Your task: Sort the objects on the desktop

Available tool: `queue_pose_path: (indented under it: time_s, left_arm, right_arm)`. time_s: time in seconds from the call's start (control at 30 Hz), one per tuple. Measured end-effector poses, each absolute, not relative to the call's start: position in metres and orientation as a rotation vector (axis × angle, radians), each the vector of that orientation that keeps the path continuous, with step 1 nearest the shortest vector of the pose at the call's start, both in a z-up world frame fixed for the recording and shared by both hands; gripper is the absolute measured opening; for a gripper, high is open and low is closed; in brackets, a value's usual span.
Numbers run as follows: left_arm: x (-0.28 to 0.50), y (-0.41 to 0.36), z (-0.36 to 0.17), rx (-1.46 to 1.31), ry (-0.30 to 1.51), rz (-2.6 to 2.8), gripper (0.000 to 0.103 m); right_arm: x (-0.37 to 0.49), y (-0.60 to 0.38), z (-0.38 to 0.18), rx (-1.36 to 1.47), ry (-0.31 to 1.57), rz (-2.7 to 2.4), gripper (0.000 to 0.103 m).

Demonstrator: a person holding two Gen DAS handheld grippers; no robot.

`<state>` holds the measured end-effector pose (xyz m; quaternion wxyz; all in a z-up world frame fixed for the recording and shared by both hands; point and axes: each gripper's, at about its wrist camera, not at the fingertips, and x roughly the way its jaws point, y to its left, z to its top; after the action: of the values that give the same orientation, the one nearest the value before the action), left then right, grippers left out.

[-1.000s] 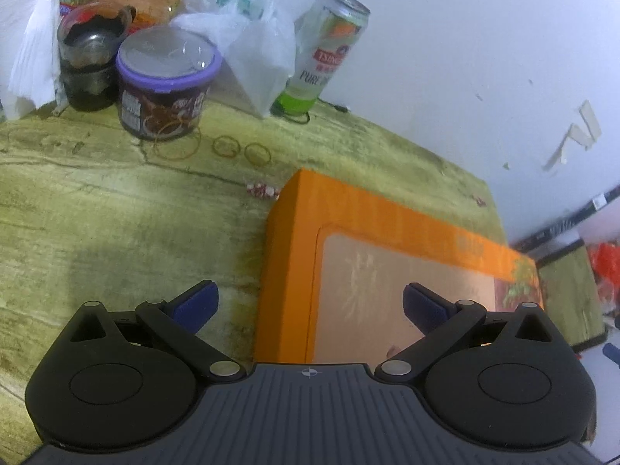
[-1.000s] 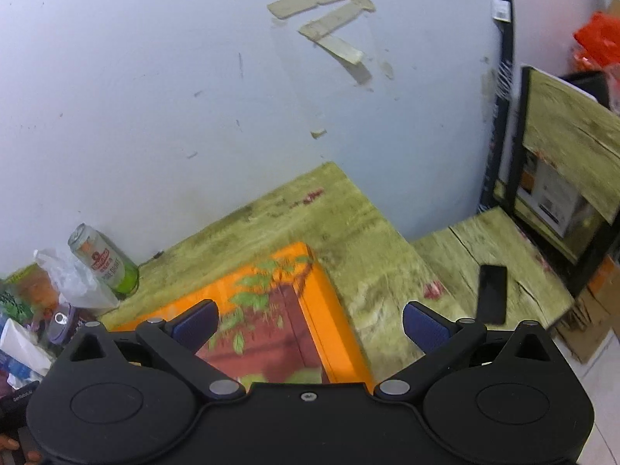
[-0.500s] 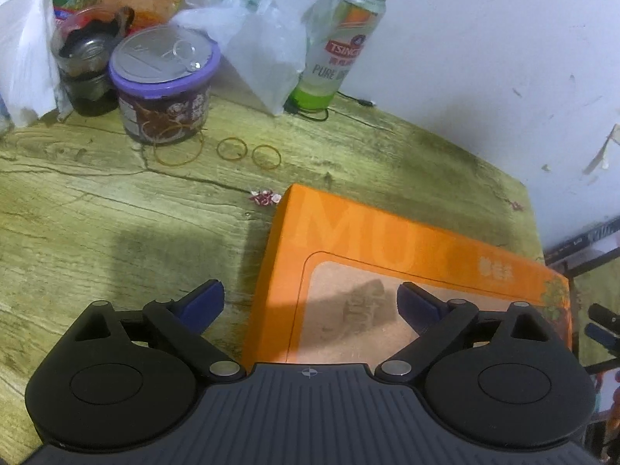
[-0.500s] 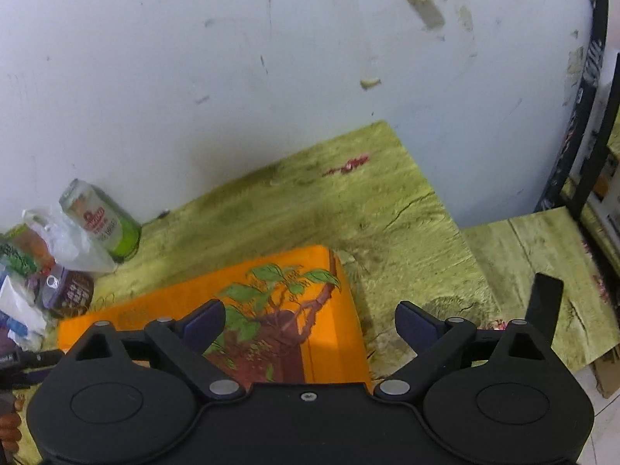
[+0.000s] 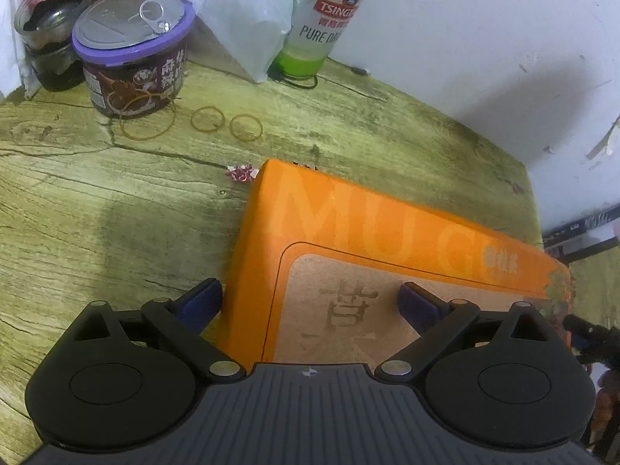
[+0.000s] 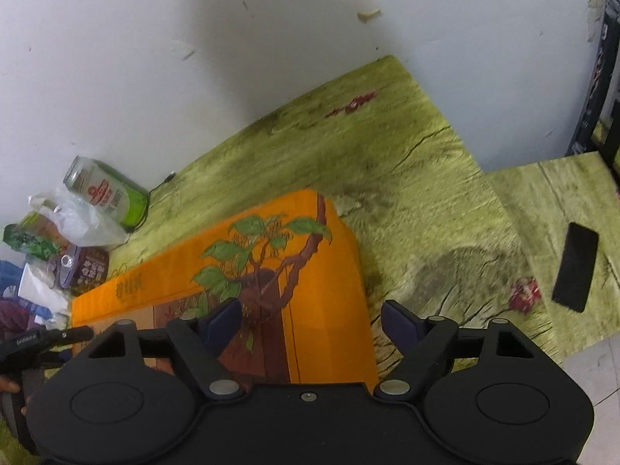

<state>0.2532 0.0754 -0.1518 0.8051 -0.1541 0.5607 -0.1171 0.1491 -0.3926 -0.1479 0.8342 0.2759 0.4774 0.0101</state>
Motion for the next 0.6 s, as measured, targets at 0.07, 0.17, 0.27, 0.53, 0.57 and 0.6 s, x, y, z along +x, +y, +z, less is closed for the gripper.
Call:
queue_pose_path:
  time_s: [0.07, 0.17, 0.27, 0.53, 0.57, 0.6]
  left_arm:
    - [0.255, 0.074, -0.151, -0.325, 1.212, -0.250, 0.098]
    - [0.258, 0.071, -0.151, -0.312, 1.229, -0.250, 0.098]
    - [0.262, 0.069, -0.151, -0.303, 1.251, -0.252, 0.099]
    - [0.270, 0.061, -0.147, -0.271, 1.286, -0.240, 0.101]
    - [0.271, 0.060, -0.147, -0.266, 1.289, -0.237, 0.101]
    - [0.272, 0.059, -0.146, -0.261, 1.293, -0.233, 0.101]
  right_arm:
    - [0.147, -0.392, -0.150, 0.597, 1.003, 0.028, 0.070]
    - [0.145, -0.392, -0.152, 0.616, 0.989, 0.039, 0.070]
    - [0.144, -0.394, -0.153, 0.627, 0.976, 0.044, 0.070]
    - [0.140, -0.398, -0.150, 0.643, 0.932, 0.066, 0.070]
    - [0.139, -0.399, -0.150, 0.651, 0.927, 0.067, 0.070]
    - [0.139, -0.400, -0.151, 0.659, 0.923, 0.067, 0.070]
